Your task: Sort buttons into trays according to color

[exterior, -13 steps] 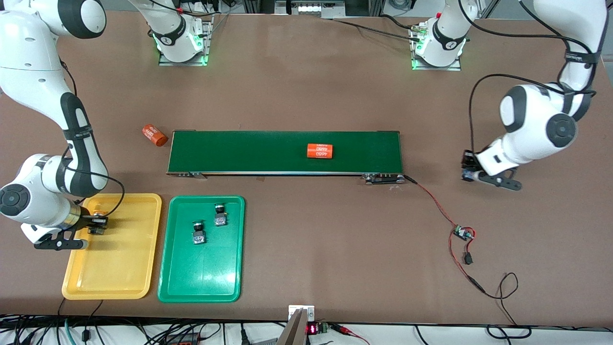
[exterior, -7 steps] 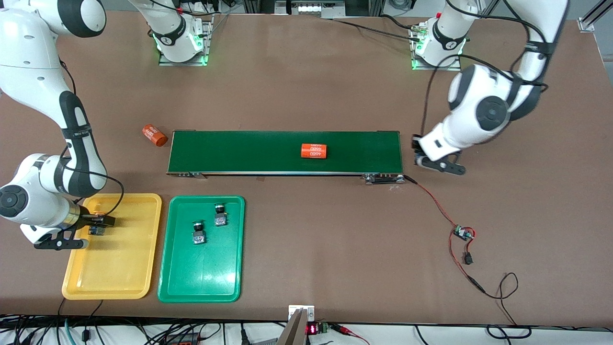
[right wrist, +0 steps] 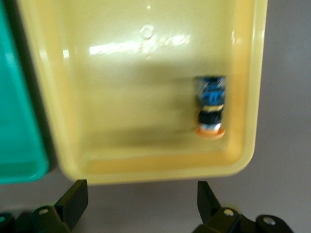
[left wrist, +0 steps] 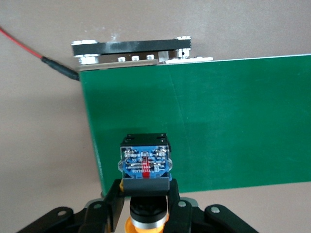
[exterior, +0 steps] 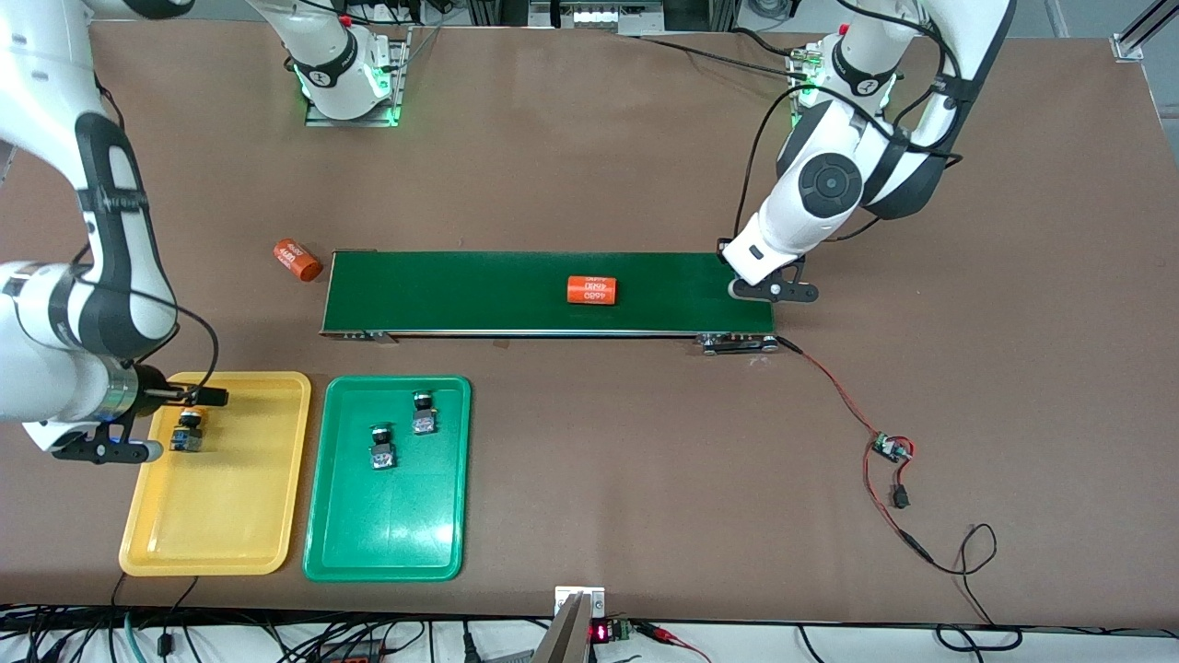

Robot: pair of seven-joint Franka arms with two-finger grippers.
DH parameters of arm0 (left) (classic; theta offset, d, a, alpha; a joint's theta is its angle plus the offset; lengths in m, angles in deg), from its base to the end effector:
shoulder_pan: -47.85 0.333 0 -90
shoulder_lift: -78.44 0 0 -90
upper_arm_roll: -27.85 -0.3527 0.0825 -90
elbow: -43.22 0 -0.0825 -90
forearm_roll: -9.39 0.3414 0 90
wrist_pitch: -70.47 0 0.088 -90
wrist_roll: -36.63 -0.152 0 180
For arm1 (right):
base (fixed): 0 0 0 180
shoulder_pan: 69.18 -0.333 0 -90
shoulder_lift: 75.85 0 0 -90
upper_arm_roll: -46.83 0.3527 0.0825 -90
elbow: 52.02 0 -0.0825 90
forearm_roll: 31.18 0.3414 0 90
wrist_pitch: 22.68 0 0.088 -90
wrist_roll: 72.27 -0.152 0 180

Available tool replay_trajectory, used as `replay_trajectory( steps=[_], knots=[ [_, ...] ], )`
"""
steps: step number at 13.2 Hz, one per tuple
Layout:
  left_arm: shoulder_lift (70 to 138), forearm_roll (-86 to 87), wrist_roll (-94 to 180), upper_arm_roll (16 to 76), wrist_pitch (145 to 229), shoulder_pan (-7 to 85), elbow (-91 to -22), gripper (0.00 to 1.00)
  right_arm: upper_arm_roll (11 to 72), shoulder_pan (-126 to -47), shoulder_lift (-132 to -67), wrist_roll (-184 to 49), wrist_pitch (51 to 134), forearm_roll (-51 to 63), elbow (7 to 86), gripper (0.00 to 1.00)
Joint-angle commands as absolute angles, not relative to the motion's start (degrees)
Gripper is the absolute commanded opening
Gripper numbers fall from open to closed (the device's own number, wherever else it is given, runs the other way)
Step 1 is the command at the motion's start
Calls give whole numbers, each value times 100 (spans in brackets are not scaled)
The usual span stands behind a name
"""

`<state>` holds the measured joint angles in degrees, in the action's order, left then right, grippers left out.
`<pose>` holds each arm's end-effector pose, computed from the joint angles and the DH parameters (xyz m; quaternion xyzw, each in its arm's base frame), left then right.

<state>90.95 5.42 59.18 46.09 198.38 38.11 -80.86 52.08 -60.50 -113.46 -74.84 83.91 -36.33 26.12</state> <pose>0.4545 -0.2442 0.3106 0.9954 -0.0229 -0.0896 0.0239 0.6839 -0.0645 0.3252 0.9959 -0.0433 -0.0785 0.0127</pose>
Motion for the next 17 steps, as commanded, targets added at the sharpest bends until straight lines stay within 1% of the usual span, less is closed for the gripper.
replay_trajectory(
  steps=[1,2,3,5,6,7,8,12,13,15,16,17],
  knots=[
    [9372,570,5992,4578,20194,3714,-8071,2,5201,-6425,-10567,-7904,7921,-3549,3059,100],
    [9425,570,5992,4578,20256,3696,-8062,3,5228,-6461,-10356,-7913,7745,-3427,3120,100],
    [9443,579,5992,4578,20309,3687,-8062,3,5236,-6470,-10075,-7930,7700,-3112,3347,100],
    [9522,587,5992,4578,20598,3687,-8062,10,5254,-6522,-9635,-7939,7804,-2811,3848,100],
    [9592,614,5974,4578,20756,3687,-8062,24,5272,-6627,-9459,-8035,7839,-2801,4059,100],
    [9601,579,5983,4578,20810,3687,-8054,67,5272,-6750,-9275,-8166,7935,-2819,4296,100],
    [9567,587,5931,4578,20802,3687,-8054,100,5263,-6925,-9081,-8298,8119,-2819,4612,100],
    [8987,613,5930,4552,20635,3757,-7992,100,5263,-7611,-8133,-9098,9112,-2863,6193,100],
    [8951,649,5921,4438,20626,3888,-7888,100,5263,-7726,-7939,-9126,9184,-2889,6536,100],
    [8907,658,5555,4088,20617,4265,-7729,100,5272,-7963,-7622,-9466,9507,-2880,7152,100],
    [8890,658,5230,3781,20600,4354,-7606,100,5272,-8103,-7568,-9529,9736,-2880,7381,100],
    [8881,658,4853,3552,20408,4416,-7423,100,5272,-8287,-7568,-9574,10025,-2880,7557,100]
  ],
)
